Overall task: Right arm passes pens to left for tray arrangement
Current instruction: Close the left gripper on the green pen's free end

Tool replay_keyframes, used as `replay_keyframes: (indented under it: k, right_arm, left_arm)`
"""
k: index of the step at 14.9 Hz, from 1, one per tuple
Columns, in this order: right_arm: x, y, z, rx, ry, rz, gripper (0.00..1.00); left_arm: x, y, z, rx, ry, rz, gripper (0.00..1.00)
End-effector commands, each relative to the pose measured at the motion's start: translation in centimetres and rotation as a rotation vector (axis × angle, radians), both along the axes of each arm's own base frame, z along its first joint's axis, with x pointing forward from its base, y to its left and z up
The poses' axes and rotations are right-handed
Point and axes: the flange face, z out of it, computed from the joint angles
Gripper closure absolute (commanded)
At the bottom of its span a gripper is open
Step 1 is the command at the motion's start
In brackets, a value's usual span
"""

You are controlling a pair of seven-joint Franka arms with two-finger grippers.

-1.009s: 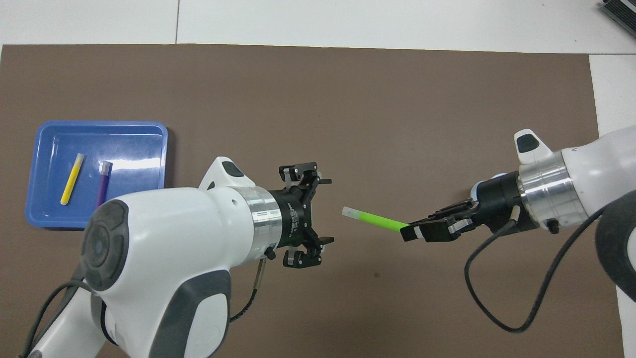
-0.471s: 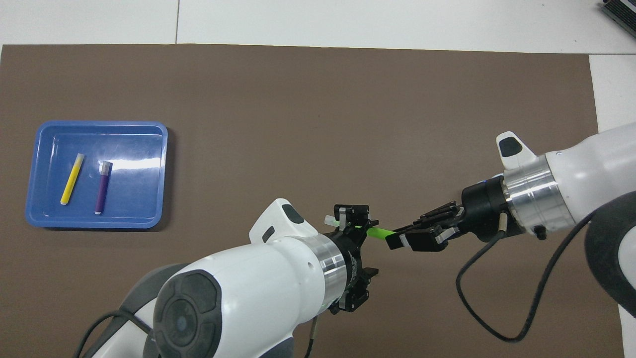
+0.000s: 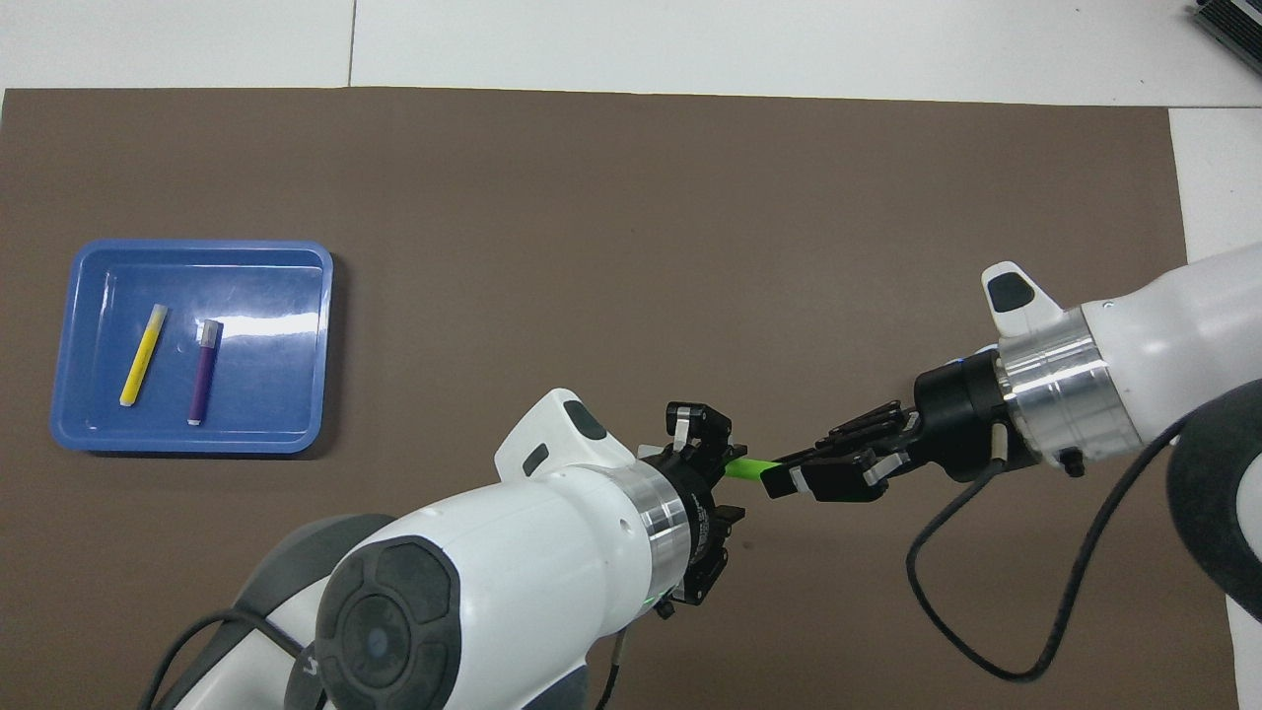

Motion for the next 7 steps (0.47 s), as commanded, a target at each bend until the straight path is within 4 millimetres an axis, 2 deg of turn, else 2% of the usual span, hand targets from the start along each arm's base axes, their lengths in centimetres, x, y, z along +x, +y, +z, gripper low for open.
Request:
replay_keyframes:
  k: [1,6,7]
  right_arm:
    - [0.1,-0.2,0.4,0.033,-0.016,0.008,1.00]
    - [0.1,-0.2,0.5,0.046,-0.012,0.003,1.00]
    - [0.1,-0.2,0.5,0.046,-0.012,0.003,1.00]
  left_arm:
    - [0.0,-0.3,0.4,0.054,0.018,-0.035,0.53]
    - [1.1,-0.5,1.4,0.098,0.039,-0.063,0.53]
    - [1.1,-0.5,1.3,0.095,0.037,-0.054,0.58]
